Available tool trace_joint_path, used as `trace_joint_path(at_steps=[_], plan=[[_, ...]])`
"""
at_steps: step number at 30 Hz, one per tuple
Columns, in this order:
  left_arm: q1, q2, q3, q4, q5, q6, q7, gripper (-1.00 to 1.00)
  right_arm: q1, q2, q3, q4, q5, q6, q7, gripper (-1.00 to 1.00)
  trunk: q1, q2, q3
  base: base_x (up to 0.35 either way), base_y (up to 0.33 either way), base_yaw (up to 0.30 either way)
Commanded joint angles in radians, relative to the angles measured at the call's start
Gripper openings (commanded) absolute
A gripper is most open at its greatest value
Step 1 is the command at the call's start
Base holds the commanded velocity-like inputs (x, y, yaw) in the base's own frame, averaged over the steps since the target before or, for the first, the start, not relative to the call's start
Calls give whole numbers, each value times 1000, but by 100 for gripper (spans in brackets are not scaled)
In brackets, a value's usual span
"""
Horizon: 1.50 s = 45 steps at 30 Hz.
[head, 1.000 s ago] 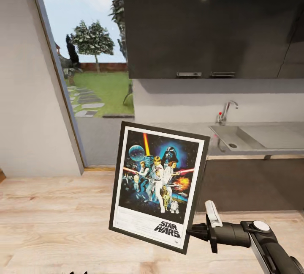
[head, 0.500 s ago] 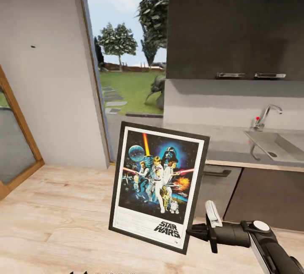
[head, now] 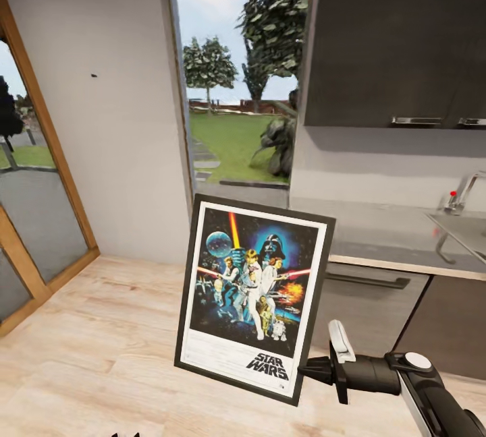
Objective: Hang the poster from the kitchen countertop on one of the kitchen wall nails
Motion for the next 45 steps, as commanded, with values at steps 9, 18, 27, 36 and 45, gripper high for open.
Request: trace_joint_path(at_steps=[9, 18, 27, 36, 45], plan=[[-1, 0, -6, 1, 6, -3, -1, 100, 0, 0, 0, -3, -2, 14, 6, -100, 1, -2, -2, 60, 285, 42], [-1, 0, -6, 1, 6, -2, 0, 100, 0, 0, 1, -3, -2, 14, 6, -100, 1, -2, -2, 233, 231, 261], [-1, 0, -6, 1, 6, -2, 0, 100, 0, 0, 1, -2, -2, 14, 5, -100, 1, -2, -2, 252, 249, 289], [-1, 0, -6, 1, 6, -2, 0, 100, 0, 0, 1, -3, -2, 14, 5, -100, 1, -2, -2, 252, 271, 291], [-1, 0, -6, 1, 6, -2, 0, 100, 0, 0, 1, -3, -2, 14, 5, -100, 1, -2, -2, 247, 285, 291]])
